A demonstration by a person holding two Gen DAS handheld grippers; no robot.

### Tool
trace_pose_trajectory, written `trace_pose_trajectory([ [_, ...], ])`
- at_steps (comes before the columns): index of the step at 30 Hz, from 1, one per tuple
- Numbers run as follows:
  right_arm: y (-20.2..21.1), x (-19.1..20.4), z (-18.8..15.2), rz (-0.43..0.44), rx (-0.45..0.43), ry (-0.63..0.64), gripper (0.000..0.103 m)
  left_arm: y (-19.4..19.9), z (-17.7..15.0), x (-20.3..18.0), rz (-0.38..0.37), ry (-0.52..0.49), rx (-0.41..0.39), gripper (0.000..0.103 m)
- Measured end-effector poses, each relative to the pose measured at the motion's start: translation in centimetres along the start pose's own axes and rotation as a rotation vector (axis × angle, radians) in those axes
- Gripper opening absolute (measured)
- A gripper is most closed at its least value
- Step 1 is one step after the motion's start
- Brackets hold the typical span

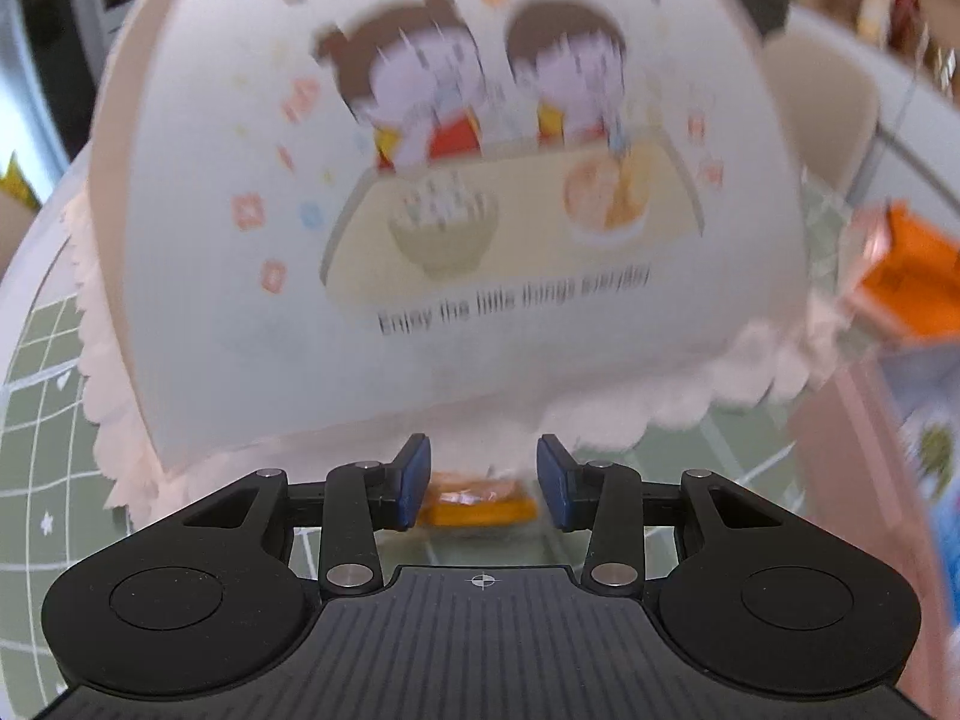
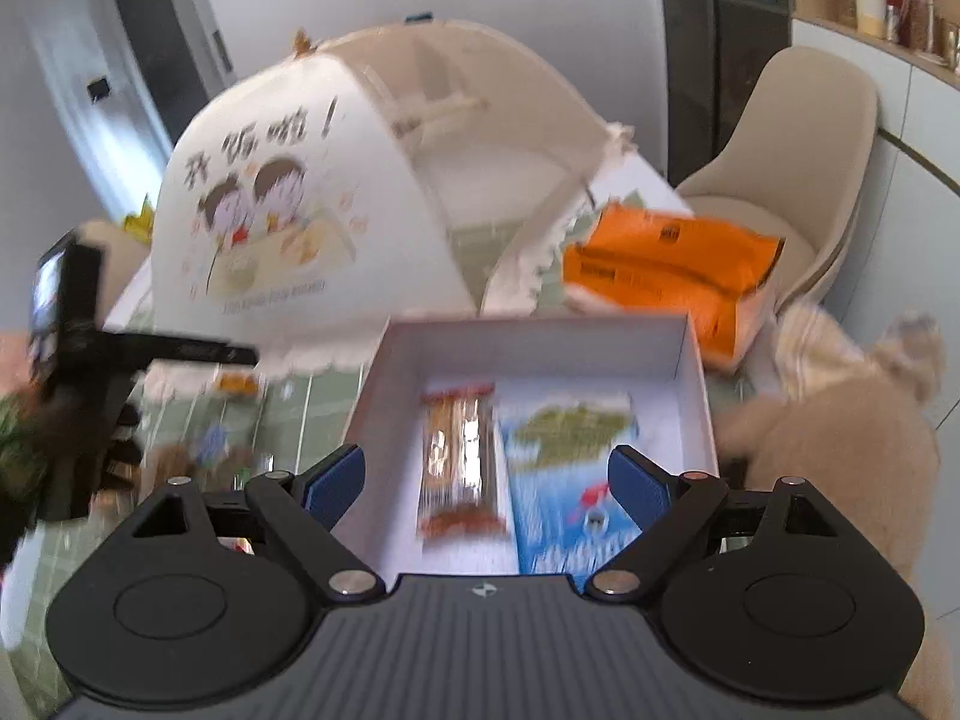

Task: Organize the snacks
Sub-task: 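Release the seaweed bag into the pink box while the left gripper drops the biscuit packet in, then grasp a small orange snack stick with the right gripper while the left grasps a clear hawthorn-stick packet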

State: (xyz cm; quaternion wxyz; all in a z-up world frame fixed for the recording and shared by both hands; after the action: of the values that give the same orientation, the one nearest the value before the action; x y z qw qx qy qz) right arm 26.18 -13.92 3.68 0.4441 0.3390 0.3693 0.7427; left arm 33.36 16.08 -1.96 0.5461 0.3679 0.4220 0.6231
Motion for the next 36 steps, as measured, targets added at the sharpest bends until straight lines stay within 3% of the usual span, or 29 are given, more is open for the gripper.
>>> trace_pose_trajectory([
  [4, 0.5, 1.1, -1.9, -0.004, 0.012, 0.058, 0.089, -0.5, -2.6, -0.1, -0.025, -0.048, 0.034, 0.035],
  [9, 0.6, 4.5, -4.0, 0.047, 0.027, 0.134, 0.089, 2.4, -9.0, 0.0, -0.095, -0.059, 0.021, 0.031],
  [14, -1.0, 9.9, -6.7, 0.121, 0.077, 0.227, 0.086, 6.5, -15.0, 0.9, -0.204, 0.044, -0.017, 0.03],
  [19, -4.3, 14.2, -9.3, 0.082, 0.135, 0.334, 0.087, 11.4, -21.7, 2.6, -0.293, 0.238, -0.095, 0.03],
  [22, -5.7, 15.8, -10.6, 0.072, 0.174, 0.35, 0.087, 13.6, -25.7, 3.6, -0.282, 0.297, -0.112, 0.03],
  [27, -5.4, 18.2, -12.1, 0.075, 0.178, 0.383, 0.087, 15.6, -31.3, 6.2, -0.185, 0.375, -0.101, 0.03],
  [30, -5.0, 19.8, -12.3, 0.113, 0.175, 0.394, 0.087, 15.7, -34.4, 8.6, -0.11, 0.472, -0.056, 0.03],
  [33, -5.1, 21.9, -11.8, 0.14, 0.161, 0.416, 0.086, 15.9, -36.9, 10.1, -0.08, 0.537, -0.016, 0.03],
  [36, -5.6, 24.3, -10.9, 0.152, 0.141, 0.447, 0.077, 16.4, -38.8, 10.8, -0.082, 0.592, -0.003, 0.03],
])
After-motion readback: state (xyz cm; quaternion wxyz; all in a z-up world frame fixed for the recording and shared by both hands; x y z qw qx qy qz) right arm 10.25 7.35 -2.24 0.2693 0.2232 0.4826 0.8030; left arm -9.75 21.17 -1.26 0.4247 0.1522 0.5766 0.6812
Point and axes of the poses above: each gripper's, at about its wrist camera, not at the fingertips, and y roughly against the way its jaws point, x to its left, z to its top, the point moved 8 cm from there along -y, roughly the way its jaws point, and after that the axes turned 13 degrees about x, right-handed, at the moved point
